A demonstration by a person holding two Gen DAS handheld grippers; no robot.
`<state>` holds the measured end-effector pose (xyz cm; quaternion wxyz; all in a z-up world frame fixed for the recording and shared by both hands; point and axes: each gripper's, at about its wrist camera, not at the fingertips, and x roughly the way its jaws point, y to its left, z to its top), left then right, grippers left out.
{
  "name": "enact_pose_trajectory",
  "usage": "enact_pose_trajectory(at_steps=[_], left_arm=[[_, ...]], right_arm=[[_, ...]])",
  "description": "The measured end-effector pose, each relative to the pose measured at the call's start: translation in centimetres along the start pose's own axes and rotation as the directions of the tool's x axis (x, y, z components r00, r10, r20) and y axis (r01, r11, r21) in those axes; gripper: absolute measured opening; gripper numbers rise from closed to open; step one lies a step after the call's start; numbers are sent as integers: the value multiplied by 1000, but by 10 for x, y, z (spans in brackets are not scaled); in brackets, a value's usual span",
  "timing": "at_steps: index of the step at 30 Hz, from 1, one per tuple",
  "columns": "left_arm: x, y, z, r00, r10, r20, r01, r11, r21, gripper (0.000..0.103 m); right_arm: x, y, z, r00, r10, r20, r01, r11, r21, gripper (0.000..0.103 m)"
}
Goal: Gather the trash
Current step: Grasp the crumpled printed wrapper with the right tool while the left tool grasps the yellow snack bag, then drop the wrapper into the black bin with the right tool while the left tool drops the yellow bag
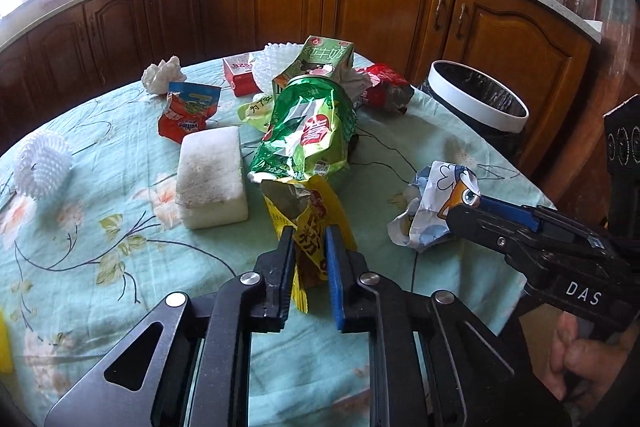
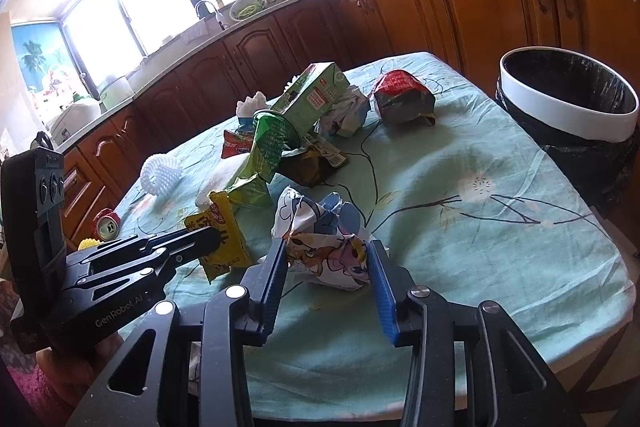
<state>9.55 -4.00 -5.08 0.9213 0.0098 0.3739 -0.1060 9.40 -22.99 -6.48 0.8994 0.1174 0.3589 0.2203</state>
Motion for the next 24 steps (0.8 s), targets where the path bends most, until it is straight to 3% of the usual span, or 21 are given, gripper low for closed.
enact_pose_trajectory(at_steps=[11, 24], left_arm=[[-18, -24, 22, 993, -115, 36, 114, 993, 29, 8], [12, -78, 65, 981, -193, 20, 189, 976, 104, 8]], right_arm=[[-29, -28, 19, 996, -65, 60, 63, 997, 34, 41], [-60, -88, 47, 973, -199, 120, 186, 976, 114, 41]])
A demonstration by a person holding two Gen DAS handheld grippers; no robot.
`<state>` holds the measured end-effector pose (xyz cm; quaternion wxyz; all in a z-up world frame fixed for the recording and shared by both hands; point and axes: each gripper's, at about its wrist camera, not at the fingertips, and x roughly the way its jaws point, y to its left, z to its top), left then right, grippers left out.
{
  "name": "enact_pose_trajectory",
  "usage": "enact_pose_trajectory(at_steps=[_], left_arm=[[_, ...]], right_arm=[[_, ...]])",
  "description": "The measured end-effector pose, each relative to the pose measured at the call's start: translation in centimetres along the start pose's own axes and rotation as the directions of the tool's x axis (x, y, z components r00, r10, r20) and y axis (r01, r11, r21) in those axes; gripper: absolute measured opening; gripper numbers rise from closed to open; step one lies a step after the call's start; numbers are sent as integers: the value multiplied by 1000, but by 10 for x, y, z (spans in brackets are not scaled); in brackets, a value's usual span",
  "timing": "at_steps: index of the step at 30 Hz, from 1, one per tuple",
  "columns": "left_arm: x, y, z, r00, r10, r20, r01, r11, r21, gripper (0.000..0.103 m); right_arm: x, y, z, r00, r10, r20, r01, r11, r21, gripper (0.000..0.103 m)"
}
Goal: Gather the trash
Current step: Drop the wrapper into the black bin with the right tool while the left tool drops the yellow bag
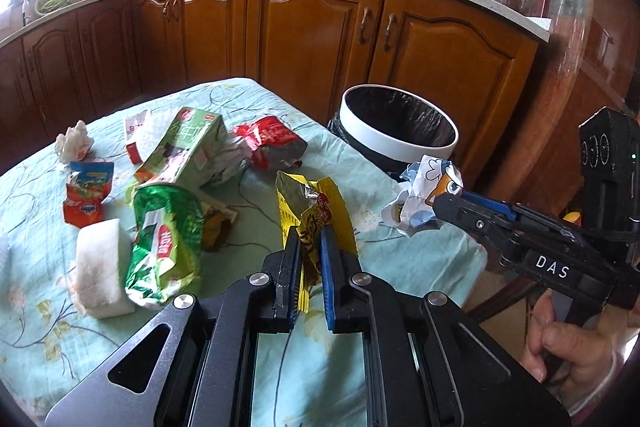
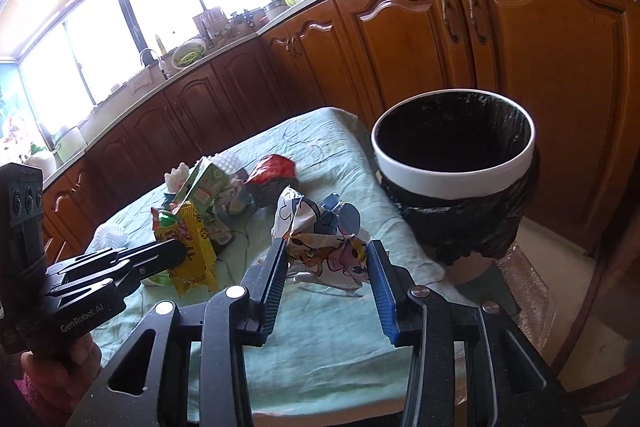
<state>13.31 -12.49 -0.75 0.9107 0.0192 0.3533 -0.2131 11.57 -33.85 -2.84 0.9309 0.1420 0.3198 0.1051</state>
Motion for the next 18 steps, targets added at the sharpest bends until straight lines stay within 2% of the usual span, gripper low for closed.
enact_pose_trajectory(at_steps=[12, 18], left_arm=[[48, -39, 60, 997, -78, 12, 77, 996, 49, 8], [81, -61, 99, 995, -103, 12, 102, 992, 73, 8]], right_arm=[[6, -64, 61, 989, -137, 62, 134, 990, 49, 41], [22, -93, 87, 982, -180, 48, 177, 982, 70, 42]])
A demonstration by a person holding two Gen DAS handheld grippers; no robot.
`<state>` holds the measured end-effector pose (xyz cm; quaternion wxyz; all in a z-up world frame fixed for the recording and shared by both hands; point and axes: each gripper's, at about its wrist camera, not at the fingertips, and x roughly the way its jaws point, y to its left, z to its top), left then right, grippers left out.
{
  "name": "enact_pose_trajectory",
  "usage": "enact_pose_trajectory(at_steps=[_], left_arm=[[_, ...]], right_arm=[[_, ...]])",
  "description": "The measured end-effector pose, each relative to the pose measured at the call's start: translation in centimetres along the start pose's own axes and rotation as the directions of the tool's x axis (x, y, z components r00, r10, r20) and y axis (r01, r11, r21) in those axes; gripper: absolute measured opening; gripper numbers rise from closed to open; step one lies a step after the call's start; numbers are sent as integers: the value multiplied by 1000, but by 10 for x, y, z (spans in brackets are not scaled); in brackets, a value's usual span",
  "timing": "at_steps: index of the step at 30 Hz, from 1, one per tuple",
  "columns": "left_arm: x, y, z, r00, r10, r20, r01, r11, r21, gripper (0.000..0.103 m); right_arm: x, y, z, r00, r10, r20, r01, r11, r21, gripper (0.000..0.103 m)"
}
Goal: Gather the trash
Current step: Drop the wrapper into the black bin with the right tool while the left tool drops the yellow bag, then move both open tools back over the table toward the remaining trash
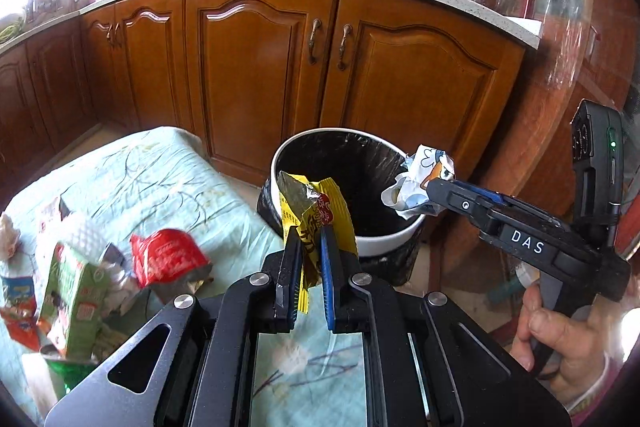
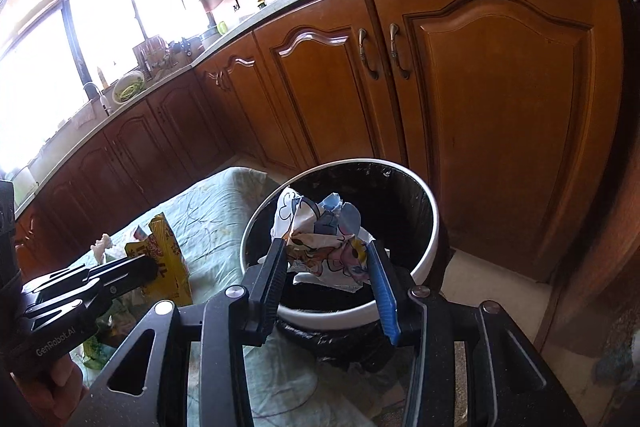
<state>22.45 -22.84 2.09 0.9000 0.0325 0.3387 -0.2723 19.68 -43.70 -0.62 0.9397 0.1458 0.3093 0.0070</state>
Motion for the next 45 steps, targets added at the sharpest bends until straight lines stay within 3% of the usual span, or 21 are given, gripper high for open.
enact_pose_trajectory(at_steps=[5, 14, 18, 20, 22, 26, 28, 34, 45], left_arm=[[37, -6, 27, 999, -31, -37, 31, 999, -13, 8], [91, -12, 47, 994, -19, -112, 16, 999, -28, 9], [103, -15, 49, 991, -18, -132, 15, 1000, -23, 22], [106, -14, 50, 991, -22, -134, 19, 999, -31, 32], [103, -16, 49, 992, -23, -123, 19, 999, -31, 51], [89, -14, 46, 995, -17, -101, 14, 1000, -28, 55], [79, -10, 41, 996, -14, -87, 11, 999, -41, 63], [39, 1, 13, 999, 6, -50, -10, 997, -82, 72], [-40, 38, -46, 995, 103, -4, -102, 984, -144, 73]], right_arm=[[20, -13, 11, 999, -10, -32, 11, 1000, 16, 42], [53, -27, 26, 997, -32, -77, 34, 999, 15, 46], [58, -32, 27, 995, -27, -91, 30, 999, 34, 54], [57, -37, 26, 996, -19, -82, 23, 999, 49, 68], [51, -39, 25, 998, -17, -67, 21, 998, 58, 70], [42, -38, 17, 999, 5, -43, -1, 995, 95, 86], [36, -36, 12, 999, 15, -31, -11, 994, 108, 89], [13, -12, -11, 999, 45, 4, -45, 992, 120, 96], [-8, 46, -52, 990, 143, -13, -142, 986, 84, 97]])
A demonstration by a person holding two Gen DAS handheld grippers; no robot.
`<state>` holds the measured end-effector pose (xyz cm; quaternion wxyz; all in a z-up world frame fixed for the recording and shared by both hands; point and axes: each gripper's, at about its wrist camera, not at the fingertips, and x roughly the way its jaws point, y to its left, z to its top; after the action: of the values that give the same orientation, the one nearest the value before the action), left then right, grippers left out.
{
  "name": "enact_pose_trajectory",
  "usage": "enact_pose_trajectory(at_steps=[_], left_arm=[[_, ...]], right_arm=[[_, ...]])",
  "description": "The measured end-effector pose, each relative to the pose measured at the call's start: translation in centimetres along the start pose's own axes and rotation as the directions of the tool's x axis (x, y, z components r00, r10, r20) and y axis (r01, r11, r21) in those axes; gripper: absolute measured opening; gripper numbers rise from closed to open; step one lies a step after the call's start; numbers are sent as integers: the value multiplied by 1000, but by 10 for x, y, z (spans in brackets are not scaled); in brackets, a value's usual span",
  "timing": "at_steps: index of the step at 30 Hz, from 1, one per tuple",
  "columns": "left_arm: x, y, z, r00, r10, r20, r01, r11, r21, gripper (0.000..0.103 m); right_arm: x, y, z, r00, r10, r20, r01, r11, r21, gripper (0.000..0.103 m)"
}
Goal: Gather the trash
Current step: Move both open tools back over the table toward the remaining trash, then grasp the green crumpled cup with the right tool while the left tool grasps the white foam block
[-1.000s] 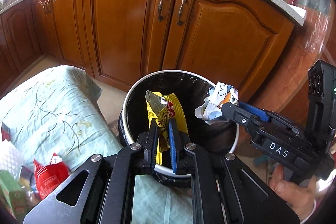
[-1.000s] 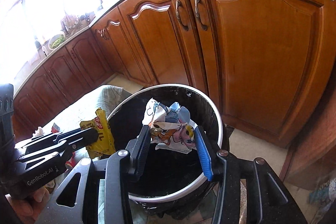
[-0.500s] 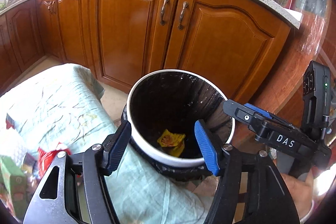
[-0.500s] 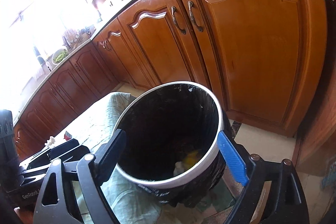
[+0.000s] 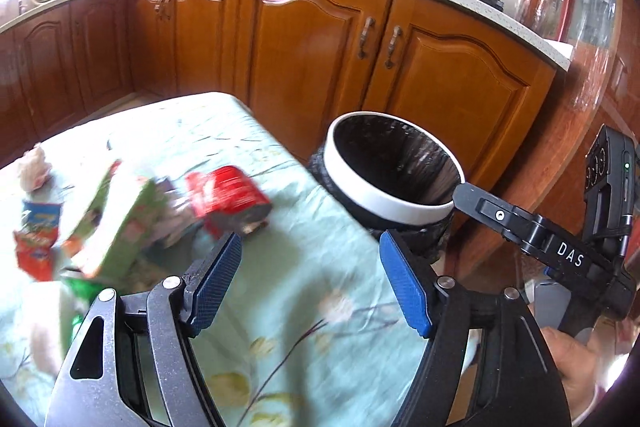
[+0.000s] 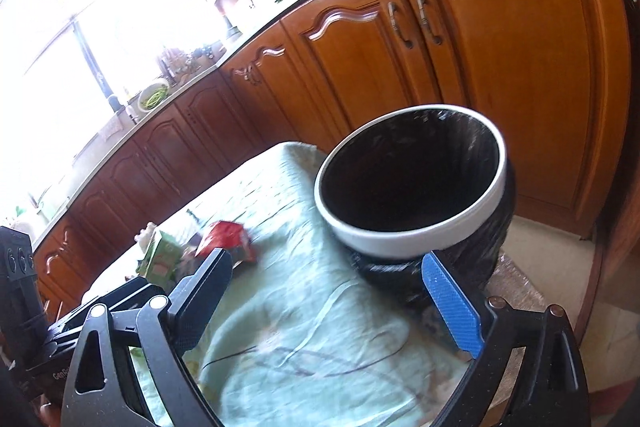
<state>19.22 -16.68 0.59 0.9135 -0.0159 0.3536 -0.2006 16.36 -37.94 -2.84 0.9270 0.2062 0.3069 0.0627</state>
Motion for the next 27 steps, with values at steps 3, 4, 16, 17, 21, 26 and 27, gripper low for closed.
enact_pose_trajectory(at_steps=[3, 4, 16, 17, 21, 26, 27], left_arm=[[-21, 17, -11, 999, 46, 25, -46, 999, -5, 73], [-27, 23, -15, 998, 60, 30, -60, 998, -11, 73], [-70, 89, -52, 987, 156, 37, -150, 980, -131, 73], [-72, 93, -55, 986, 163, 38, -157, 978, -140, 73], [-84, 113, -63, 981, 191, 40, -182, 968, -174, 73], [-95, 138, -73, 971, 236, 34, -224, 952, -208, 73], [-97, 143, -75, 969, 246, 31, -234, 948, -216, 73]], right_arm=[[1, 13, -10, 1000, 15, -18, -15, 1000, -11, 97], [2, 17, -13, 1000, 20, -24, -20, 1000, -13, 97], [4, 70, -49, 992, 93, -80, -98, 993, -65, 97], [4, 74, -51, 991, 100, -85, -106, 992, -69, 97], [9, 92, -62, 981, 148, -124, -159, 984, -79, 97], [20, 114, -74, 961, 212, -180, -229, 970, -77, 97], [23, 119, -76, 956, 224, -191, -242, 967, -79, 97]])
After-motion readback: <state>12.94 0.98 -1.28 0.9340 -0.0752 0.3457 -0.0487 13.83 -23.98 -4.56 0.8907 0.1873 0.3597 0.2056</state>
